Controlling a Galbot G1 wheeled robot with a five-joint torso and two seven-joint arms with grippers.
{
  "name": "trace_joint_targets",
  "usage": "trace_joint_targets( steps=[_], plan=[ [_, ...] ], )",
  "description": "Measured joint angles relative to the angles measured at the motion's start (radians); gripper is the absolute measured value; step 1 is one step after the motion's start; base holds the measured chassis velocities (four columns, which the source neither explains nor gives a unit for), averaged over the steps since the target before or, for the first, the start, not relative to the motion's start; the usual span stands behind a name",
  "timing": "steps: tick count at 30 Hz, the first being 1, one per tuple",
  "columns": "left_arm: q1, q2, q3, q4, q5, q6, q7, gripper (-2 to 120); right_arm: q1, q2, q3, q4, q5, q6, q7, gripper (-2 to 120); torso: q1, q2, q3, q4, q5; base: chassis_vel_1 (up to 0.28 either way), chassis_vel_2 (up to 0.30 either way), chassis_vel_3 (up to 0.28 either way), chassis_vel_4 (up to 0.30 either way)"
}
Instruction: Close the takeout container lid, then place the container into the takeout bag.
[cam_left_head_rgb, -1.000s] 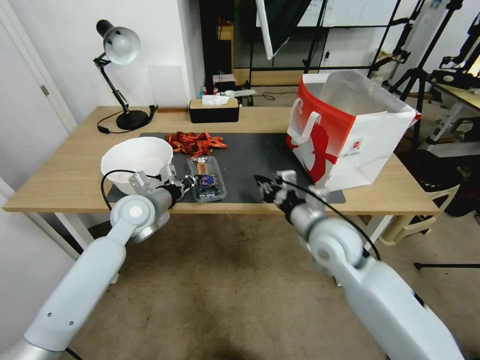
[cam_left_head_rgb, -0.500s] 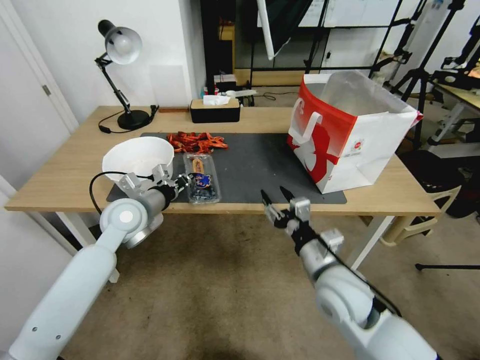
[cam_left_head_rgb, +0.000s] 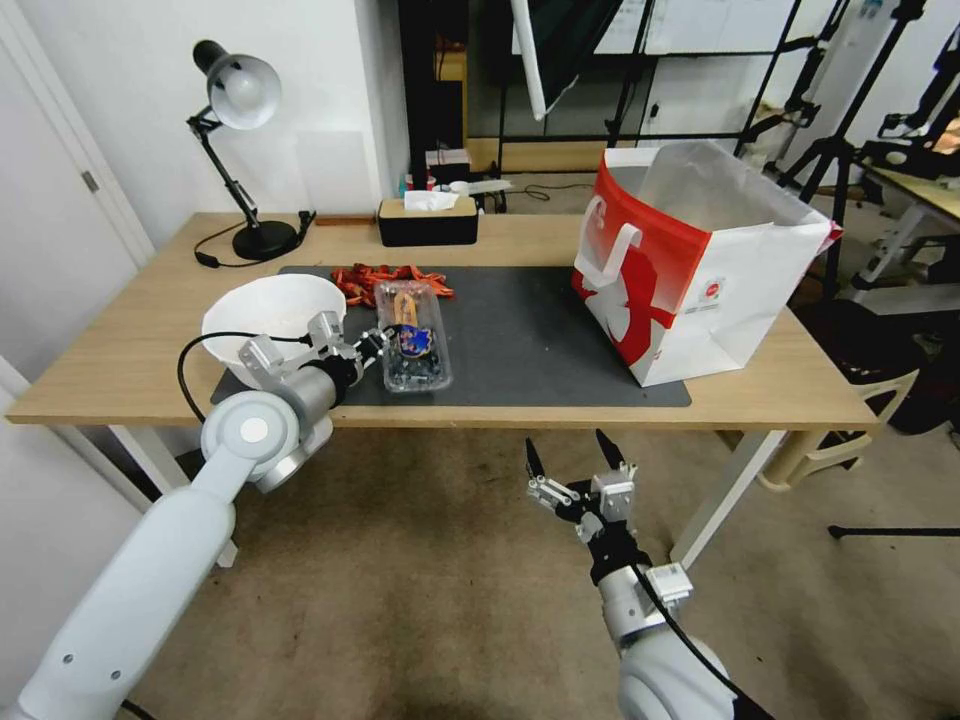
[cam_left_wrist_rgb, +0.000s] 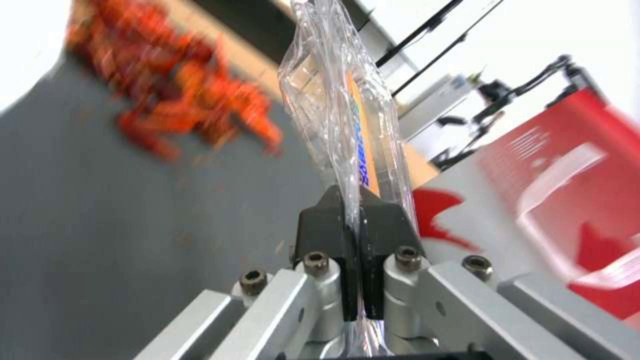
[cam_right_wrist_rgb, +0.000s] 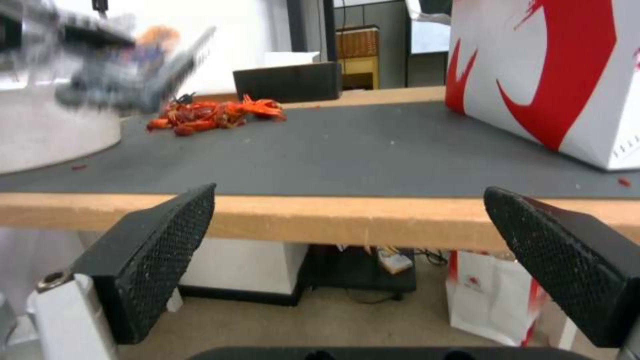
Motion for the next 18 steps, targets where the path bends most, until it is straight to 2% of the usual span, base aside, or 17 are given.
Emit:
trace_joint_targets(
  steps=[5, 7, 8, 10, 11, 13, 14, 16, 17, 18],
  plan=[
    [-0.073, 0.001, 0.021, 0.017, 0.006, -0.026, 0.017, 0, -0.007, 0.005, -0.002, -0.010, 0.000, 0.002, 0.000, 100, 0.000, 0.000, 0.000, 0.0000, 0.0001, 0.000, 0.000, 0.000, 0.000],
    [-0.189, 0.003, 0.083, 0.058, 0.009, -0.058, 0.039, 0, -0.009, 0.009, -0.003, -0.016, 0.000, 0.003, 0.000, 100, 0.000, 0.000, 0.000, -0.0003, 0.0003, 0.000, 0.000, 0.000, 0.000],
    [-0.189, 0.003, 0.083, 0.058, 0.009, -0.058, 0.039, 0, -0.009, 0.009, -0.003, -0.016, 0.000, 0.003, 0.000, 100, 0.000, 0.000, 0.000, -0.0003, 0.0003, 0.000, 0.000, 0.000, 0.000],
    [-0.303, -0.003, 0.158, 0.109, 0.010, -0.087, 0.054, 0, -0.010, 0.011, -0.003, -0.015, -0.001, 0.003, 0.000, 100, 0.000, 0.000, 0.000, -0.0001, 0.0001, 0.000, 0.000, 0.000, 0.000],
    [-0.303, -0.003, 0.158, 0.109, 0.010, -0.087, 0.054, 0, -0.010, 0.011, -0.003, -0.015, -0.001, 0.003, 0.000, 100, 0.000, 0.000, 0.000, -0.0001, 0.0001, 0.000, 0.000, 0.000, 0.000],
    [-0.420, -0.024, 0.232, 0.163, 0.016, -0.117, 0.066, 0, -0.012, 0.011, -0.003, -0.011, -0.005, 0.001, -0.001, 100, 0.000, 0.000, 0.000, -0.0003, 0.0003, 0.000, 0.000, 0.000, 0.000],
    [-0.420, -0.024, 0.232, 0.163, 0.016, -0.117, 0.066, 0, -0.012, 0.011, -0.003, -0.011, -0.005, 0.001, -0.001, 100, 0.000, 0.000, 0.000, -0.0003, 0.0003, 0.000, 0.000, 0.000, 0.000],
    [-0.537, -0.065, 0.296, 0.222, 0.037, -0.144, 0.078, 0, -0.014, 0.013, -0.003, -0.008, -0.011, -0.001, -0.002, 100, 0.000, 0.000, 0.000, 0.0000, 0.0004, 0.000, 0.000, 0.000, 0.000],
    [-0.537, -0.065, 0.296, 0.222, 0.037, -0.144, 0.078, 0, -0.014, 0.013, -0.003, -0.008, -0.011, -0.001, -0.002, 100, 0.000, 0.000, 0.000, 0.0000, 0.0004, 0.000, 0.000, 0.000, 0.000],
    [-0.592, -0.096, 0.325, 0.252, 0.051, -0.160, 0.081, 0, -0.014, 0.016, -0.003, -0.007, -0.013, -0.002, -0.003, 100, 0.000, 0.000, 0.000, -0.0003, 0.0006, 0.000, 0.000, 0.000, 0.000]
  ],
)
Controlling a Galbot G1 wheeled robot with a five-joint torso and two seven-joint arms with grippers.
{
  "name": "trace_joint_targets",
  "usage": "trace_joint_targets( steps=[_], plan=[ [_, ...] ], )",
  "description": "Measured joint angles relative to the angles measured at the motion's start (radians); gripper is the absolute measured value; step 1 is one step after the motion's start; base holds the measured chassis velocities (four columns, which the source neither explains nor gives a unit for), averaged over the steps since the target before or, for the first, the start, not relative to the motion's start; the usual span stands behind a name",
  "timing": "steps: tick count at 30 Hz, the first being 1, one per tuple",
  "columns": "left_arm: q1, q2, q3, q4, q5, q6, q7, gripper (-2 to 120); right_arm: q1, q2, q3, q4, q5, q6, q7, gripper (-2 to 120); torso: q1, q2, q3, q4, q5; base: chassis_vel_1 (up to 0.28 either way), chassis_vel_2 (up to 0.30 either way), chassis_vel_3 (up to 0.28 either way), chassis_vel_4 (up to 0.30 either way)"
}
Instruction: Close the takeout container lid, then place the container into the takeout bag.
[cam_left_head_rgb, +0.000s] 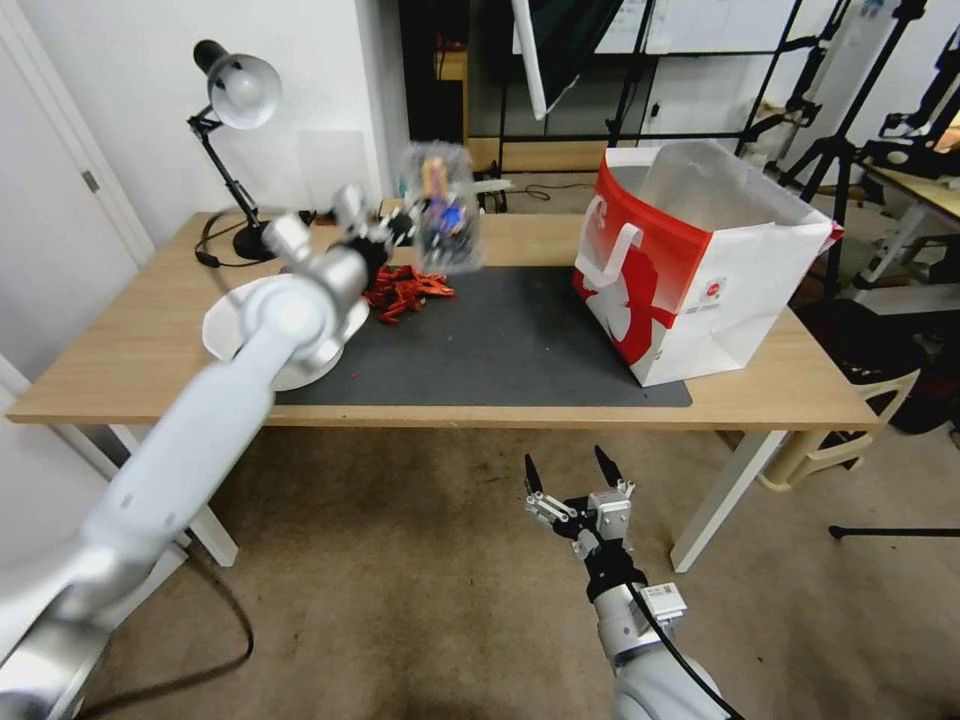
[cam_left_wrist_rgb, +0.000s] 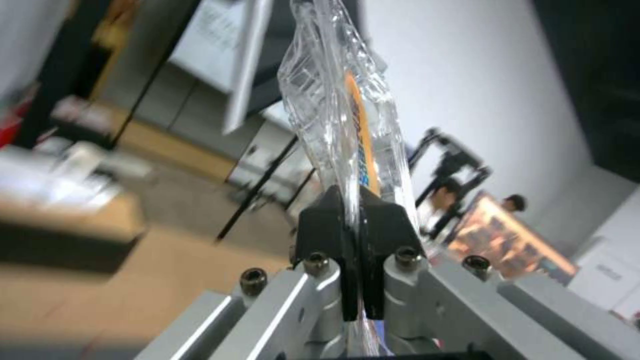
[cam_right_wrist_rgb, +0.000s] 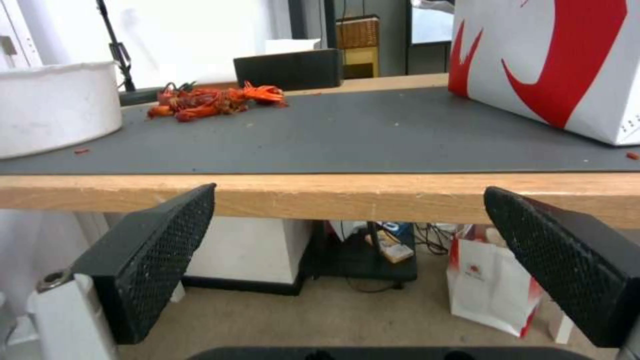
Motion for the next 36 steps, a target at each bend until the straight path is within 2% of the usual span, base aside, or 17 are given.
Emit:
trace_joint_targets(
  steps=[3, 4, 7, 12, 15, 21, 24, 29, 33, 36],
  plan=[
    [-0.116, -0.092, 0.080, 0.075, 0.064, -0.043, 0.011, 0, -0.001, 0.007, -0.002, 0.000, -0.007, -0.002, -0.001, 100, 0.000, 0.000, 0.000, -0.0002, 0.0001, 0.000, 0.000, 0.000, 0.000],
    [-0.116, -0.092, 0.080, 0.075, 0.064, -0.043, 0.011, 0, -0.001, 0.007, -0.002, 0.000, -0.007, -0.002, -0.001, 100, 0.000, 0.000, 0.000, -0.0002, 0.0001, 0.000, 0.000, 0.000, 0.000],
    [-0.181, -0.156, 0.160, 0.138, 0.153, -0.074, 0.022, 0, -0.007, 0.006, -0.009, 0.003, -0.018, -0.003, -0.004, 100, 0.000, 0.000, 0.000, -0.0001, -0.0001, 0.000, 0.000, 0.000, 0.000],
    [-0.218, -0.208, 0.226, 0.199, 0.228, -0.110, 0.039, 0, -0.018, 0.005, -0.015, 0.004, -0.029, -0.003, -0.009, 100, 0.000, 0.000, 0.000, 0.0003, -0.0004, 0.000, 0.000, 0.000, 0.000],
    [-0.248, -0.256, 0.276, 0.250, 0.270, -0.138, 0.074, 0, -0.027, 0.009, -0.016, 0.001, -0.034, -0.001, -0.012, 100, 0.000, 0.000, 0.000, 0.0001, -0.0003, 0.000, 0.000, 0.000, 0.000],
    [-0.283, -0.317, 0.313, 0.305, 0.302, -0.159, 0.109, 0, -0.032, 0.011, -0.015, -0.005, -0.036, 0.002, -0.013, 100, 0.000, 0.000, 0.000, 0.0003, -0.0003, 0.000, 0.000, 0.000, 0.000],
    [-0.312, -0.375, 0.319, 0.344, 0.315, -0.168, 0.127, 0, -0.029, 0.011, -0.013, -0.007, -0.035, 0.002, -0.013, 100, 0.000, 0.000, 0.000, 0.0001, -0.0003, 0.000, 0.000, 0.000, 0.000],
    [-0.341, -0.430, 0.333, 0.389, 0.361, -0.175, 0.157, 0, -0.021, 0.012, -0.012, -0.007, -0.032, 0.002, -0.013, 100, 0.000, 0.000, 0.000, 0.0001, -0.0003, 0.000, 0.000, 0.000, 0.000],
    [-0.356, -0.465, 0.367, 0.426, 0.431, -0.195, 0.181, 0, -0.016, 0.013, -0.011, -0.008, -0.028, 0.001, -0.013, 100, 0.000, 0.000, 0.000, 0.0001, -0.0004, 0.000, 0.000, 0.000, 0.000],
    [-0.365, -0.496, 0.408, 0.473, 0.535, -0.226, 0.212, 0, -0.015, 0.013, -0.007, -0.008, -0.025, 0.001, -0.013, 100, 0.000, 0.000, 0.000, 0.0000, -0.0003, 0.000, 0.000, 0.000, 0.000]
  ],
)
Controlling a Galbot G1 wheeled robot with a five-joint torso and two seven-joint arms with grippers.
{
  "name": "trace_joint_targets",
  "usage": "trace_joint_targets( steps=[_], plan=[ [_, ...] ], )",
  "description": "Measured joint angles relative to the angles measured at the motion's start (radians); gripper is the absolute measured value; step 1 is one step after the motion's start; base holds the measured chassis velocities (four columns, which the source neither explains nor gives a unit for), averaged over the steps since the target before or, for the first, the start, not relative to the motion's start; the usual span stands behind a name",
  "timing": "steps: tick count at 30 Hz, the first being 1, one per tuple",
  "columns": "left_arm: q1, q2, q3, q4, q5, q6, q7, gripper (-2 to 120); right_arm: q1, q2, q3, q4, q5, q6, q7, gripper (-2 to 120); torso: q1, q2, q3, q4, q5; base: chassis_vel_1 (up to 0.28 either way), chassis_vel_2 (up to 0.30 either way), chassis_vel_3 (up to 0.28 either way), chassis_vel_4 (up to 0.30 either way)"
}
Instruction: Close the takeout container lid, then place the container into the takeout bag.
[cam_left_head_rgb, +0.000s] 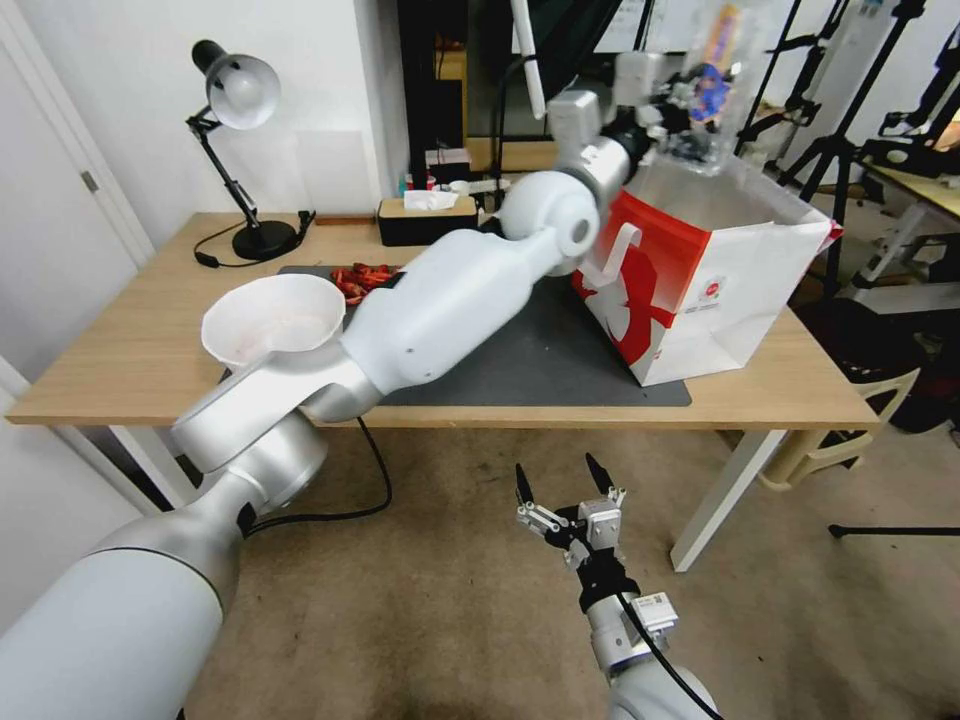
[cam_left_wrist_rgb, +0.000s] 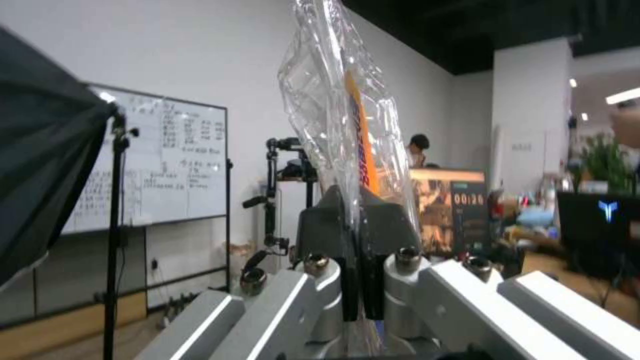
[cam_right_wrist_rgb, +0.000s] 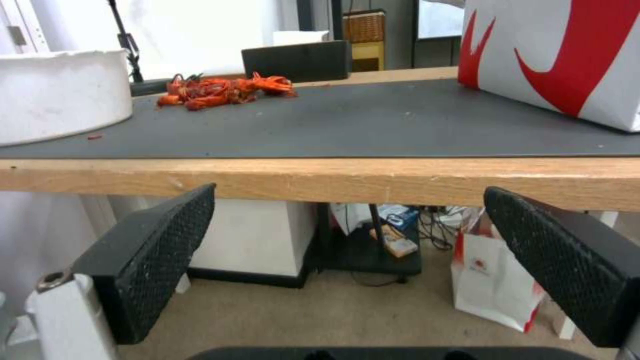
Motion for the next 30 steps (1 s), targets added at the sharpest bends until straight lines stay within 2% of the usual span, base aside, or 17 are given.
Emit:
trace_joint_targets(
  steps=[6, 10, 11, 14, 15, 18, 19, 22, 23, 25, 26, 29, 30],
  plan=[
    [-0.001, -0.017, 0.033, 0.031, 0.063, -0.017, 0.025, 3, 0.000, 0.001, 0.000, -0.002, 0.001, 0.000, 0.000, 100, 0.000, 0.000, 0.000, 0.0002, -0.0001, 0.000, 0.000, 0.000, 0.000],
    [-0.001, -0.029, 0.037, 0.039, 0.070, -0.018, 0.026, 21, -0.001, 0.000, 0.000, 0.005, 0.001, -0.003, -0.004, 100, 0.000, 0.000, 0.000, 0.0001, -0.0001, 0.000, 0.000, 0.000, 0.000],
    [-0.001, -0.029, 0.037, 0.039, 0.070, -0.018, 0.026, 21, -0.001, 0.000, 0.000, 0.005, 0.001, -0.003, -0.004, 100, 0.000, 0.000, 0.000, 0.0001, -0.0001, 0.000, 0.000, 0.000, 0.000],
    [0.000, -0.024, 0.046, 0.037, 0.072, -0.018, 0.026, 34, -0.002, -0.001, 0.000, 0.007, 0.000, -0.004, -0.006, 100, 0.000, 0.000, 0.000, 0.0002, -0.0001, 0.000, 0.000, 0.000, 0.000],
    [0.000, -0.024, 0.046, 0.037, 0.072, -0.018, 0.026, 34, -0.002, -0.001, 0.000, 0.007, 0.000, -0.004, -0.006, 100, 0.000, 0.000, 0.000, 0.0002, -0.0001, 0.000, 0.000, 0.000, 0.000],
    [0.006, -0.012, 0.049, 0.029, 0.072, -0.017, 0.023, 49, -0.002, 0.001, 0.000, 0.004, -0.002, -0.004, -0.008, 100, 0.000, 0.000, 0.000, 0.0003, -0.0002, 0.000, 0.000, 0.000, 0.000],
    [0.006, -0.012, 0.049, 0.029, 0.072, -0.017, 0.023, 49, -0.002, 0.001, 0.000, 0.004, -0.002, -0.004, -0.008, 100, 0.000, 0.000, 0.000, 0.0003, -0.0002, 0.000, 0.000, 0.000, 0.000],
    [0.010, -0.001, 0.043, 0.014, 0.067, -0.015, 0.013, 63, -0.005, 0.002, 0.000, 0.005, -0.003, -0.003, -0.008, 100, 0.000, 0.000, 0.000, 0.0001, -0.0002, 0.000, 0.000, 0.000, 0.000],
    [0.010, -0.001, 0.043, 0.014, 0.067, -0.015, 0.013, 63, -0.005, 0.002, 0.000, 0.005, -0.003, -0.003, -0.008, 100, 0.000, 0.000, 0.000, 0.0001, -0.0002, 0.000, 0.000, 0.000, 0.000],
    [0.013, 0.034, 0.044, -0.013, 0.058, -0.003, 0.005, 76, -0.009, 0.003, 0.004, 0.010, -0.005, -0.004, -0.008, 100, 0.000, 0.000, 0.000, -0.0001, -0.0003, 0.000, 0.000, 0.000, 0.000],
    [0.013, 0.034, 0.044, -0.013, 0.058, -0.003, 0.005, 76, -0.009, 0.003, 0.004, 0.010, -0.005, -0.004, -0.008, 100, 0.000, 0.000, 0.000, -0.0001, -0.0003, 0.000, 0.000, 0.000, 0.000],
    [0.041, 0.111, 0.051, -0.082, 0.054, 0.016, -0.019, 88, -0.013, 0.004, 0.006, 0.013, -0.008, -0.004, -0.008, 100, 0.000, 0.000, 0.000, 0.0003, -0.0003, 0.000, 0.000, 0.000, 0.000],
    [0.041, 0.111, 0.051, -0.082, 0.054, 0.016, -0.019, 88, -0.013, 0.004, 0.006, 0.013, -0.008, -0.004, -0.008, 100, 0.000, 0.000, 0.000, 0.0003, -0.0003, 0.000, 0.000, 0.000, 0.000]
  ],
)
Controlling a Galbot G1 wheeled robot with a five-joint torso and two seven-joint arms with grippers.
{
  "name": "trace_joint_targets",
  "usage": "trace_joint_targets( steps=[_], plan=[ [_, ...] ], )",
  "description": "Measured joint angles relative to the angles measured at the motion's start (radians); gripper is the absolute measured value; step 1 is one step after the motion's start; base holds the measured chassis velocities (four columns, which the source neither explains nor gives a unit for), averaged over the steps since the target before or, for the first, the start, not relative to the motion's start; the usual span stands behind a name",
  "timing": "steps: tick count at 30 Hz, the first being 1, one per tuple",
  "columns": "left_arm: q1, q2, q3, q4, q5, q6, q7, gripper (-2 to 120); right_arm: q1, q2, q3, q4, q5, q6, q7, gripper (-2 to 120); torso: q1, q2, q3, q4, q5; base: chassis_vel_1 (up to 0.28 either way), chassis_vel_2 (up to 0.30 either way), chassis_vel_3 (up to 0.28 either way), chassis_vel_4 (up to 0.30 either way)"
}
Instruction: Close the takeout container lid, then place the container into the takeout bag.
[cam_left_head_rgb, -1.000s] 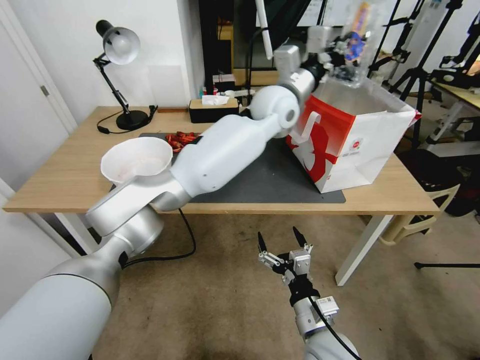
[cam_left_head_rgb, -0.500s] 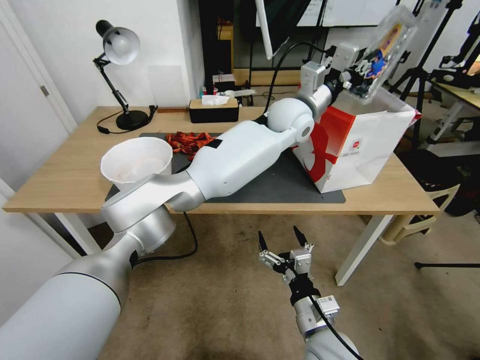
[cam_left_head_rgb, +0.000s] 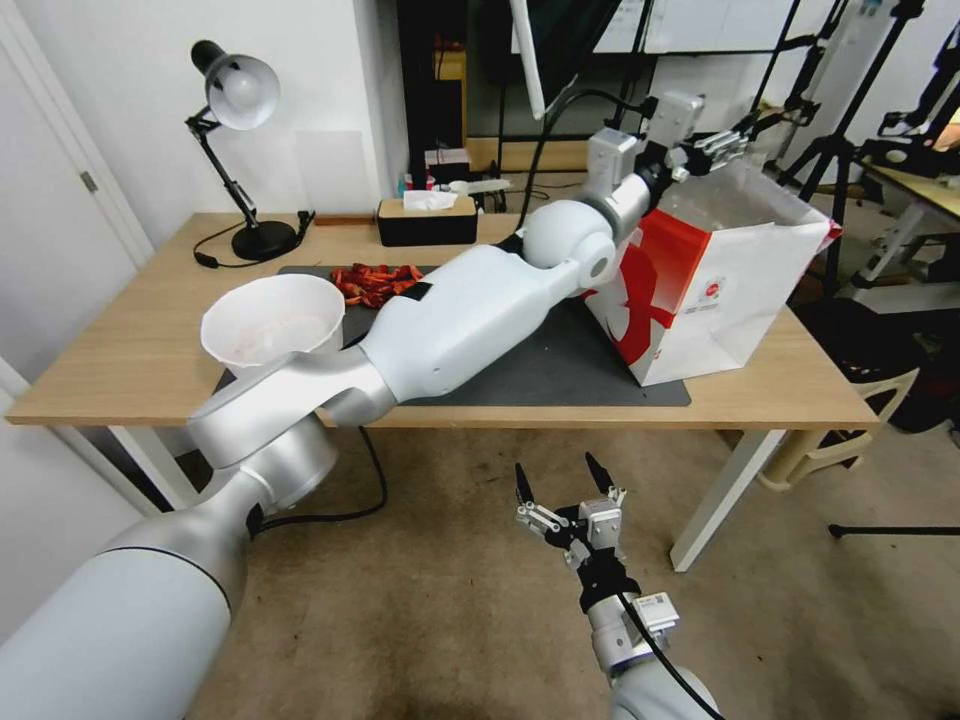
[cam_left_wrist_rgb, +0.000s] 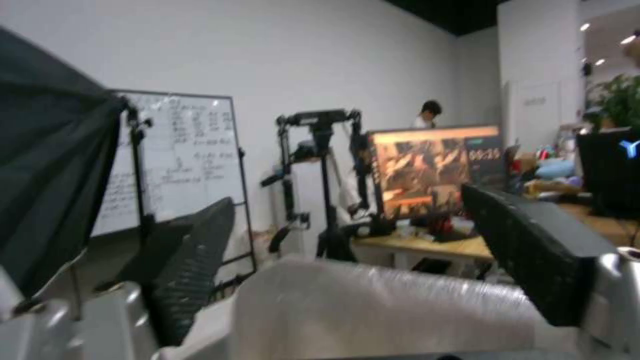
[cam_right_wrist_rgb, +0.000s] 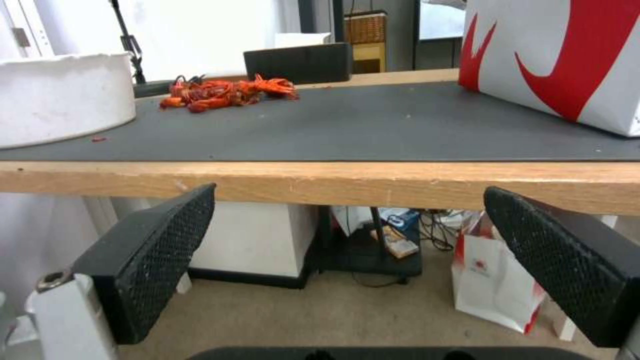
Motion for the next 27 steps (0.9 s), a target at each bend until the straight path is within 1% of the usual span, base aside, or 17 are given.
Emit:
trace_joint_targets(
  steps=[3, 4, 5, 6, 8, 9, 11, 12, 15, 16, 18, 21, 22, 24, 25, 26, 27],
  plan=[
    [0.052, 0.086, -0.015, -0.106, 0.006, 0.054, -0.084, 99, -0.005, 0.003, 0.002, 0.001, -0.005, 0.000, 0.001, 100, 0.000, 0.000, 0.000, 0.0001, -0.0003, 0.000, 0.000, 0.000, 0.000],
    [0.064, 0.103, -0.020, -0.129, 0.009, 0.068, -0.108, 99, -0.006, 0.004, 0.002, 0.001, -0.006, 0.000, 0.001, 100, 0.000, 0.000, 0.000, 0.0002, -0.0002, 0.000, 0.000, 0.000, 0.000],
    [0.064, 0.103, -0.020, -0.129, 0.009, 0.068, -0.108, 99, -0.006, 0.004, 0.002, 0.001, -0.006, 0.000, 0.001, 100, 0.000, 0.000, 0.000, 0.0002, -0.0002, 0.000, 0.000, 0.000, 0.000],
    [0.091, 0.143, -0.028, -0.183, 0.019, 0.097, -0.154, 100, -0.008, 0.004, 0.002, 0.003, -0.009, -0.001, 0.003, 100, 0.000, 0.000, 0.000, -0.0001, -0.0002, 0.000, 0.000, 0.000, 0.000],
    [0.121, 0.184, -0.038, -0.244, 0.030, 0.130, -0.198, 100, -0.011, 0.004, 0.003, 0.004, -0.012, -0.001, 0.004, 100, 0.000, 0.000, 0.000, 0.0000, -0.0002, 0.000, 0.000, 0.000, 0.000],
    [0.121, 0.184, -0.038, -0.244, 0.030, 0.130, -0.198, 100, -0.011, 0.004, 0.003, 0.004, -0.012, -0.001, 0.004, 100, 0.000, 0.000, 0.000, 0.0000, -0.0002, 0.000, 0.000, 0.000, 0.000],
    [0.186, 0.247, -0.059, -0.350, 0.047, 0.178, -0.269, 100, -0.016, 0.004, 0.007, 0.010, -0.015, -0.001, 0.007, 100, 0.000, 0.000, 0.000, -0.0002, -0.0001, 0.000, 0.000, 0.000, 0.000],
    [0.186, 0.247, -0.059, -0.350, 0.047, 0.178, -0.269, 100, -0.016, 0.004, 0.007, 0.010, -0.015, -0.001, 0.007, 100, 0.000, 0.000, 0.000, -0.0002, -0.0001, 0.000, 0.000, 0.000, 0.000],
    [0.305, 0.336, -0.120, -0.469, 0.083, 0.210, -0.331, 100, -0.022, 0.004, 0.011, 0.020, -0.026, 0.000, 0.011, 100, 0.000, 0.000, 0.000, -0.0001, -0.0003, 0.000, 0.000, 0.000, 0.000],
    [0.353, 0.371, -0.154, -0.501, 0.100, 0.212, -0.336, 100, -0.025, 0.003, 0.011, 0.024, -0.029, 0.000, 0.013, 100, 0.000, 0.000, 0.000, -0.0001, -0.0001, 0.000, 0.000, 0.000, 0.000],
    [0.388, 0.394, -0.179, -0.522, 0.107, 0.212, -0.336, 100, -0.026, 0.003, 0.012, 0.026, -0.031, 0.001, 0.013, 100, 0.000, 0.000, 0.000, 0.0000, -0.0001, 0.000, 0.000, 0.000, 0.000],
    [0.536, 0.489, -0.268, -0.607, 0.127, 0.206, -0.327, 100, -0.025, -0.001, 0.023, 0.029, -0.034, 0.003, 0.014, 100, 0.000, 0.000, 0.000, 0.0002, 0.0000, 0.000, 0.000, 0.000, 0.000],
    [0.536, 0.489, -0.268, -0.607, 0.127, 0.206, -0.327, 100, -0.025, -0.001, 0.023, 0.029, -0.034, 0.003, 0.014, 100, 0.000, 0.000, 0.000, 0.0002, 0.0000, 0.000, 0.000, 0.000, 0.000],
    [0.636, 0.529, -0.333, -0.654, 0.147, 0.199, -0.317, 100, -0.022, -0.004, 0.030, 0.029, -0.033, 0.004, 0.015, 100, 0.000, 0.000, 0.000, 0.0001, -0.0002, 0.000, 0.000, 0.000, 0.000],
    [0.636, 0.529, -0.333, -0.654, 0.147, 0.199, -0.317, 100, -0.022, -0.004, 0.030, 0.029, -0.033, 0.004, 0.015, 100, 0.000, 0.000, 0.000, 0.0001, -0.0002, 0.000, 0.000, 0.000, 0.000],
    [0.673, 0.540, -0.360, -0.669, 0.154, 0.196, -0.314, 100, -0.020, -0.006, 0.031, 0.029, -0.032, 0.004, 0.016, 100, 0.000, 0.000, 0.000, 0.0002, -0.0001, 0.000, 0.000, 0.000, 0.000],
    [0.756, 0.558, -0.418, -0.700, 0.170, 0.186, -0.304, 100, -0.018, -0.010, 0.033, 0.029, -0.030, 0.004, 0.017, 100, 0.000, 0.000, 0.000, 0.0001, 0.0000, 0.000, 0.000, 0.000, 0.000]
  ],
)
